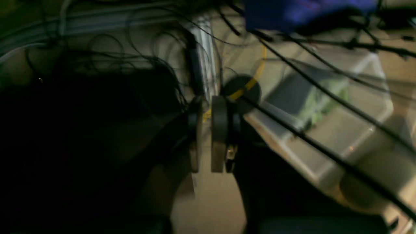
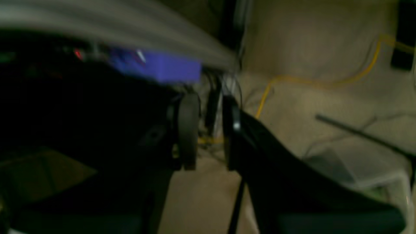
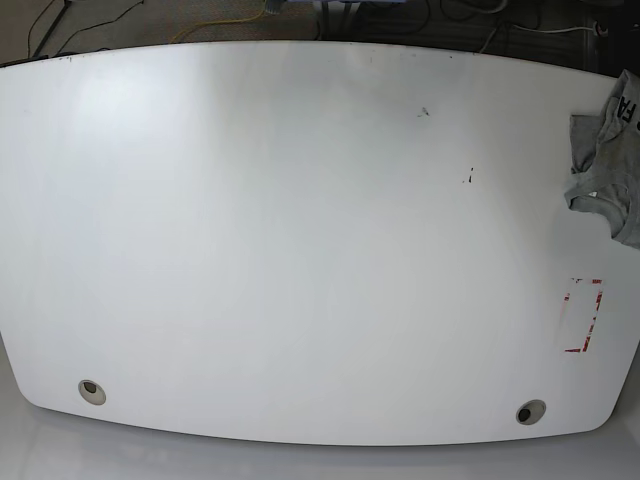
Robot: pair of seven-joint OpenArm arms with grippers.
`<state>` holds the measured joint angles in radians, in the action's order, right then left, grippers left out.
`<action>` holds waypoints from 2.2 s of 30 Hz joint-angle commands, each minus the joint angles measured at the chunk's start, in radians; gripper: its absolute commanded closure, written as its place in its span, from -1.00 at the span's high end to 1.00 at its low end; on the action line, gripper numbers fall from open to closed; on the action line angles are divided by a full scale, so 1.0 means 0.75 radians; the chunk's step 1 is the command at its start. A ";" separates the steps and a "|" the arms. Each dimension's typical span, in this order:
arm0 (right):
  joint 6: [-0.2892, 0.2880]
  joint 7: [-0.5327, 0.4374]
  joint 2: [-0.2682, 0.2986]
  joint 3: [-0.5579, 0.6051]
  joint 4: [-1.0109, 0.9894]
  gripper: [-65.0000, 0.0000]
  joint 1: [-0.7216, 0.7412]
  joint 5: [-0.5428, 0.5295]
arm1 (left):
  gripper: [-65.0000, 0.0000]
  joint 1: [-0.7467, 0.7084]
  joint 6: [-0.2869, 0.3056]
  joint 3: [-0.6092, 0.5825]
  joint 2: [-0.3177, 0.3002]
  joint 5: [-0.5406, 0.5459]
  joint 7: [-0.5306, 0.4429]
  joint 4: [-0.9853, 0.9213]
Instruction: Layout the t-shirt on the table in an organized manner, then fold the t-shirt properly
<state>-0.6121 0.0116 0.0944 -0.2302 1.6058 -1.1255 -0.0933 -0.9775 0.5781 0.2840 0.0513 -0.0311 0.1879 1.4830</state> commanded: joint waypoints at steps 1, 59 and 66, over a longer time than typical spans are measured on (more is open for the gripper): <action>-0.016 -0.021 -0.002 0.013 -0.104 -0.63 0.037 0.019 | -0.88 0.036 0.010 -0.001 -0.029 0.008 -0.006 -0.104; 0.379 -0.066 0.039 0.022 -1.694 -0.60 1.199 0.328 | -0.87 1.030 -0.582 -0.314 -0.213 0.006 -0.348 -1.712; 0.381 -0.041 0.035 0.022 -1.704 -0.60 1.217 0.348 | -0.87 1.032 -0.582 -0.314 -0.213 0.006 -0.299 -1.712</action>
<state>-0.3214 -0.0208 0.1154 -0.2142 0.3298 -0.2096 0.1547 -0.1860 0.1421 0.0502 -0.1036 -0.0261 -0.0483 0.2008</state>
